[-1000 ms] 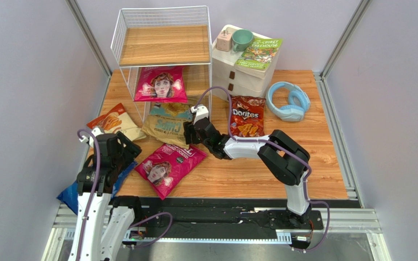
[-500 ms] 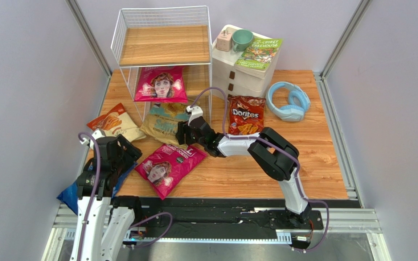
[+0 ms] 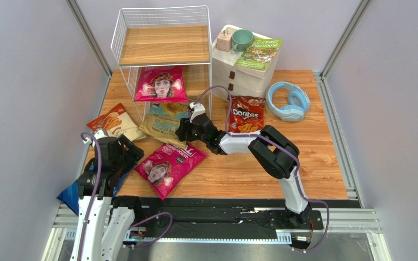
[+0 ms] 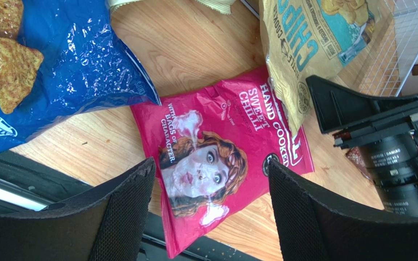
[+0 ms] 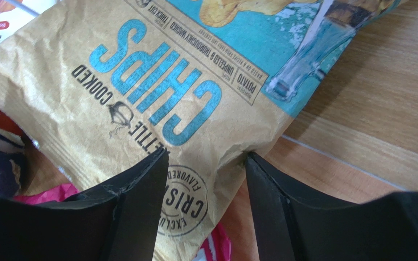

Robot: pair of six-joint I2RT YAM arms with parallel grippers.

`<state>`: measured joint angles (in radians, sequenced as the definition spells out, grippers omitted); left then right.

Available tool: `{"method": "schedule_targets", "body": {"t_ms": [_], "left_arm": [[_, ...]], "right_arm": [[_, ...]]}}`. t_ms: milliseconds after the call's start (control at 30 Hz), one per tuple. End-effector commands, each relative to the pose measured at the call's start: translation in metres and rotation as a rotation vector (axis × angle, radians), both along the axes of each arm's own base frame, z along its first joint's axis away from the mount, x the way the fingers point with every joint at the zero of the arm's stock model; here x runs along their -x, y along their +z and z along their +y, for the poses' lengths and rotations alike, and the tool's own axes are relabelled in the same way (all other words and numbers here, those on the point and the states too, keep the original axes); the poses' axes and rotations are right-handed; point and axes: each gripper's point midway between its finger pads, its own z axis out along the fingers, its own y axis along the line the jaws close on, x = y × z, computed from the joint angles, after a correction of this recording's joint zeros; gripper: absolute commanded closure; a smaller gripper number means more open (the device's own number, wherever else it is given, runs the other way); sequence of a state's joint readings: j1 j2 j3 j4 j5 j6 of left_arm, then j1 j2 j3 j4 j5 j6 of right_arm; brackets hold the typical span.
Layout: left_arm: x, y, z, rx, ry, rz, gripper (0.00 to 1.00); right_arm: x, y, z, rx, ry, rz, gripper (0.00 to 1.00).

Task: Place and organize the chips bags onto the shelf
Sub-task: Adjust the potato chip on the shelf.

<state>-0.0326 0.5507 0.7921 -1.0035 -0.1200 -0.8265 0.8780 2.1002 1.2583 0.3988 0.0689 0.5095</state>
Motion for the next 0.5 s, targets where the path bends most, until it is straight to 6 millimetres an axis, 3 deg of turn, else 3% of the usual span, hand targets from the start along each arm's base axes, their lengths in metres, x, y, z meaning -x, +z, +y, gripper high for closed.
{"method": "schedule_targets", "body": {"t_ms": [0, 267, 467], "left_arm": [[-0.005, 0.007, -0.002, -0.014, -0.032, -0.035, 0.20], [-0.007, 0.006, -0.003, -0.019, -0.041, -0.032, 0.20], [-0.007, 0.003, -0.003, -0.019, -0.040, -0.021, 0.20]], "right_arm": [[-0.022, 0.001, 0.000, -0.007, -0.025, -0.010, 0.40], [-0.039, -0.004, 0.004, 0.014, -0.036, -0.011, 0.38], [-0.028, -0.005, 0.000, 0.012, -0.018, 0.013, 0.41]]}}
